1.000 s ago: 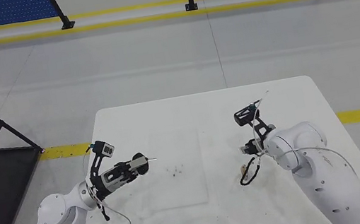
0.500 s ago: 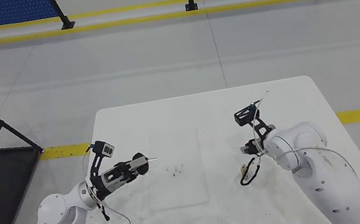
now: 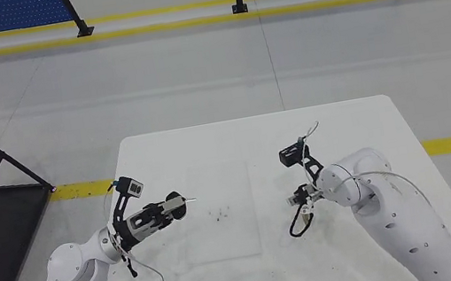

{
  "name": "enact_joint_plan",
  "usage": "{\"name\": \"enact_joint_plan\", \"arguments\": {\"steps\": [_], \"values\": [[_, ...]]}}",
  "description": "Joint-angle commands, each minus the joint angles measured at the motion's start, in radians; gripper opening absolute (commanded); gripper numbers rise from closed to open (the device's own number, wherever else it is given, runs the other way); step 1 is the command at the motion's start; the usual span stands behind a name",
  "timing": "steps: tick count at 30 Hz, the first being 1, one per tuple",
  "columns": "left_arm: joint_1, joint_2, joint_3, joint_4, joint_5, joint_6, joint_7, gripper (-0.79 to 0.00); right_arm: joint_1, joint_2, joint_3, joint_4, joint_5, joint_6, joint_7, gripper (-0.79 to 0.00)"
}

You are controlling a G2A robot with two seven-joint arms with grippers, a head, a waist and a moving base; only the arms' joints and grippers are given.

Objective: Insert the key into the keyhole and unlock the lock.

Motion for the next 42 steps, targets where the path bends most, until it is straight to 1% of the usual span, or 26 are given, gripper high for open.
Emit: {"name": "enact_joint_plan", "arguments": {"steps": [1, 10, 19, 24, 30, 32, 33, 34, 36, 37, 38, 39, 40, 42], "values": [[0.000, 0.000, 0.000, 0.000, 0.000, 0.000, 0.000, -0.785, 0.009, 0.010, -0.024, 0.002, 0.002, 0.022, 0.000, 0.000], [0.000, 0.000, 0.000, 0.000, 0.000, 0.000, 0.000, -0.785, 0.020, 0.061, -0.105, -0.015, 0.020, 0.105, 0.000, 0.000], [0.000, 0.000, 0.000, 0.000, 0.000, 0.000, 0.000, -0.785, 0.006, 0.110, -0.135, -0.022, 0.091, 0.109, 0.000, 0.000], [0.000, 0.000, 0.000, 0.000, 0.000, 0.000, 0.000, -0.785, 0.003, 0.125, -0.147, -0.019, 0.125, 0.109, 0.000, 0.000], [0.000, 0.000, 0.000, 0.000, 0.000, 0.000, 0.000, -0.785, 0.012, 0.130, -0.174, -0.013, 0.152, 0.109, 0.000, -0.006], [0.000, 0.000, 0.000, 0.000, 0.000, 0.000, 0.000, -0.785, 0.017, 0.129, -0.181, -0.010, 0.156, 0.109, 0.000, -0.046], [0.000, 0.000, 0.000, 0.000, 0.000, 0.000, 0.000, -0.785, 0.019, 0.128, -0.184, -0.007, 0.156, 0.109, 0.000, -0.102], [0.000, 0.000, 0.000, 0.000, 0.000, 0.000, 0.000, -0.785, 0.021, 0.127, -0.186, -0.005, 0.157, 0.109, 0.000, -0.135], [0.000, 0.000, 0.000, 0.000, 0.000, 0.000, 0.000, -0.785, 0.024, 0.123, -0.191, 0.002, 0.157, 0.109, 0.000, -0.246], [0.000, 0.000, 0.000, 0.000, 0.000, 0.000, 0.000, -0.785, 0.025, 0.120, -0.192, 0.006, 0.156, 0.109, 0.000, -0.268], [0.000, 0.000, 0.000, 0.000, 0.000, 0.000, 0.000, -0.785, 0.026, 0.118, -0.193, 0.010, 0.155, 0.111, -0.002, -0.336], [0.000, 0.000, 0.000, 0.000, 0.000, 0.000, 0.000, -0.785, 0.027, 0.115, -0.195, 0.013, 0.154, 0.113, -0.003, -0.379], [0.000, 0.000, 0.000, 0.000, 0.000, 0.000, 0.000, -0.785, 0.028, 0.112, -0.196, 0.016, 0.153, 0.115, -0.006, -0.394], [0.000, 0.000, 0.000, 0.000, 0.000, 0.000, 0.000, -0.785, 0.030, 0.106, -0.198, 0.023, 0.150, 0.120, -0.010, -0.400]]}}
